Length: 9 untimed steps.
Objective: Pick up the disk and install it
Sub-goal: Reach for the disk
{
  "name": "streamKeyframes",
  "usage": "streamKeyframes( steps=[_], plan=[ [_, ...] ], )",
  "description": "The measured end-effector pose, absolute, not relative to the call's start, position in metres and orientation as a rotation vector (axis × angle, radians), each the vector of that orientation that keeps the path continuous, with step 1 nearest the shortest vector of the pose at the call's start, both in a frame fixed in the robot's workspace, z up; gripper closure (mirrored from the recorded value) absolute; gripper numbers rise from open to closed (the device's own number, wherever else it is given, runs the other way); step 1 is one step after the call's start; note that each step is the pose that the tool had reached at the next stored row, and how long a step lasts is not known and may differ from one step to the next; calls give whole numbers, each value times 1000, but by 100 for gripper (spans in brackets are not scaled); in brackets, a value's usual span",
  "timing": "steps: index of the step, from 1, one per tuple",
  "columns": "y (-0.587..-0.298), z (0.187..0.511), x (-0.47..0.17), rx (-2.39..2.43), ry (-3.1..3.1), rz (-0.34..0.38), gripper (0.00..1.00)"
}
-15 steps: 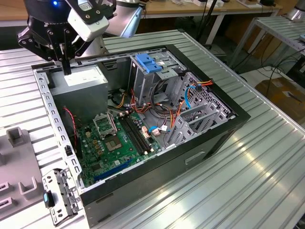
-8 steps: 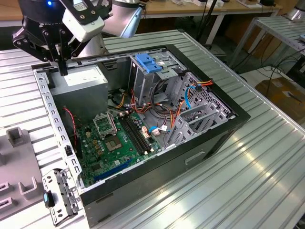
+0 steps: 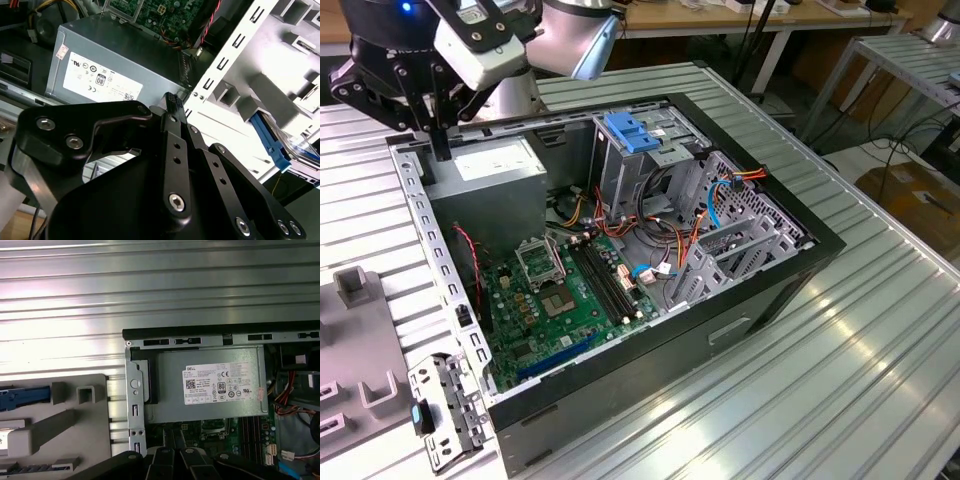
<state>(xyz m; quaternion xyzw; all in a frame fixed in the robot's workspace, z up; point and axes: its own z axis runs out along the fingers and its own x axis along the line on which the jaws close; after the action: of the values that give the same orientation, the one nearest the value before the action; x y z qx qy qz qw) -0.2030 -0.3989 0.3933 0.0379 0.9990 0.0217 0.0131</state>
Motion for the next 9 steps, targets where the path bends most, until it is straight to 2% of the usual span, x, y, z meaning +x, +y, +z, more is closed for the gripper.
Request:
streamKeyframes(
  steps=[9],
  plan=[
    [-399, 393, -213, 118, 3113, 68, 89]
  ],
)
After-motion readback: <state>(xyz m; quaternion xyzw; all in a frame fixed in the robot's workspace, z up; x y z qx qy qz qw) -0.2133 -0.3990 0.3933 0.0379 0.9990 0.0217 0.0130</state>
